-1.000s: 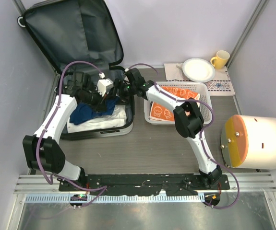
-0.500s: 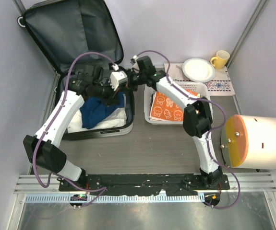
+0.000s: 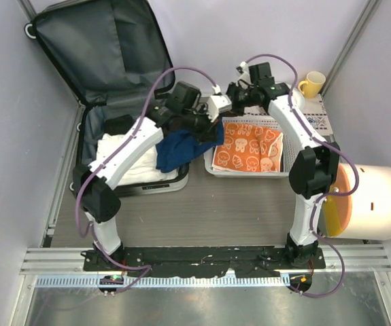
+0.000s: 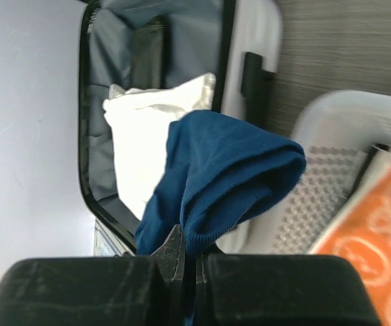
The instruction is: Open, take out, and arrange the luggage
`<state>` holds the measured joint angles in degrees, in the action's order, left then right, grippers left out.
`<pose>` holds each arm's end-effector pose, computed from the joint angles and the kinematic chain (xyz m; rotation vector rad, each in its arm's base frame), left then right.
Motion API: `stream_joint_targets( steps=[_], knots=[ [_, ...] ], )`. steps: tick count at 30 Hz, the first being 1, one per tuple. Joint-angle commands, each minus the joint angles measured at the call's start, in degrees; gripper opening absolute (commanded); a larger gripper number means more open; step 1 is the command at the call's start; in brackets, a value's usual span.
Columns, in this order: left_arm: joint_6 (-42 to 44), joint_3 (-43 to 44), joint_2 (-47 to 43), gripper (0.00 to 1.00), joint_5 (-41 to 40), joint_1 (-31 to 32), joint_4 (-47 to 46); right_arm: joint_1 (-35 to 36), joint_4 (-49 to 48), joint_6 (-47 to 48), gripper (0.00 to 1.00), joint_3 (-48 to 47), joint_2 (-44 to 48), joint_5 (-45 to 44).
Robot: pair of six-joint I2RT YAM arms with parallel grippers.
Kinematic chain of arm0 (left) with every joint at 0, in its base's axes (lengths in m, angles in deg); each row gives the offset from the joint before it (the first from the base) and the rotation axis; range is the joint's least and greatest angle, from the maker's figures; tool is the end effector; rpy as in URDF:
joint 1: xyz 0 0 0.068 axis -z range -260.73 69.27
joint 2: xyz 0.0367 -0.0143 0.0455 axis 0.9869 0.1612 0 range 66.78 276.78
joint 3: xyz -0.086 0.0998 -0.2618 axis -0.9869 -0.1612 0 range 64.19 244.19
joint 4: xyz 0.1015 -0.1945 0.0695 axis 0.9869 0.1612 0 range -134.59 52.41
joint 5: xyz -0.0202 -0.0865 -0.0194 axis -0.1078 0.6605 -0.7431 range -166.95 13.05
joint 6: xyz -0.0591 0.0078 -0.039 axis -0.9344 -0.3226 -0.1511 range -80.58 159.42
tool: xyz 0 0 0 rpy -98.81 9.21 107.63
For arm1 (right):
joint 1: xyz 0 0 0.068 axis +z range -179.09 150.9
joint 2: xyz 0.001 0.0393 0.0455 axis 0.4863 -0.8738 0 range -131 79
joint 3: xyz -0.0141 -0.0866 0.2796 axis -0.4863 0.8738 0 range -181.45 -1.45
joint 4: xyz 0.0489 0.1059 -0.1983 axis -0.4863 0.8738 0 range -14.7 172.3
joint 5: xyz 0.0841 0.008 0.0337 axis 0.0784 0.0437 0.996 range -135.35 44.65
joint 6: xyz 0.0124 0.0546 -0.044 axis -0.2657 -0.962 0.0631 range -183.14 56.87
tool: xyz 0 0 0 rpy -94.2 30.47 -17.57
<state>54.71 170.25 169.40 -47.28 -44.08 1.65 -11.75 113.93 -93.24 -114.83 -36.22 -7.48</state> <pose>0.2887 -0.2507 0.3792 1.2513 1.9591 -0.7879 0.4149 0.1672 0.3464 -0.1082 2.3723 1.1721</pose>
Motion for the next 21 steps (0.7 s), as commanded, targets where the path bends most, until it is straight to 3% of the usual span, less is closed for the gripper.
stream_joint_targets(
  steps=[1, 7, 12, 16, 21],
  knots=[
    [-6.6, 4.8, 3.2, 0.00, 3.4, 7.3, -1.3, -7.2, 0.1, 7.9, 0.01, 2.0, 6.4, -2.0],
    [-13.6, 9.5, 10.4, 0.00, 2.5, 13.8, -8.6, -14.2, 6.1, 15.9, 0.01, 4.4, 9.7, -1.9],
    [-18.1, 17.8, 20.0, 0.00, 1.0, 19.7, -13.0, -21.4, 8.8, 29.0, 0.01, 8.9, 11.0, -4.7],
    [-19.9, 22.9, 30.5, 0.00, -0.4, 21.4, -16.4, -25.9, 7.1, 35.7, 0.01, 12.9, 10.7, -7.0],
    [-18.7, 25.6, 36.1, 0.01, -2.8, 21.5, -15.9, -26.9, 4.5, 40.8, 0.01, 18.5, 10.5, -9.2]
  ],
)
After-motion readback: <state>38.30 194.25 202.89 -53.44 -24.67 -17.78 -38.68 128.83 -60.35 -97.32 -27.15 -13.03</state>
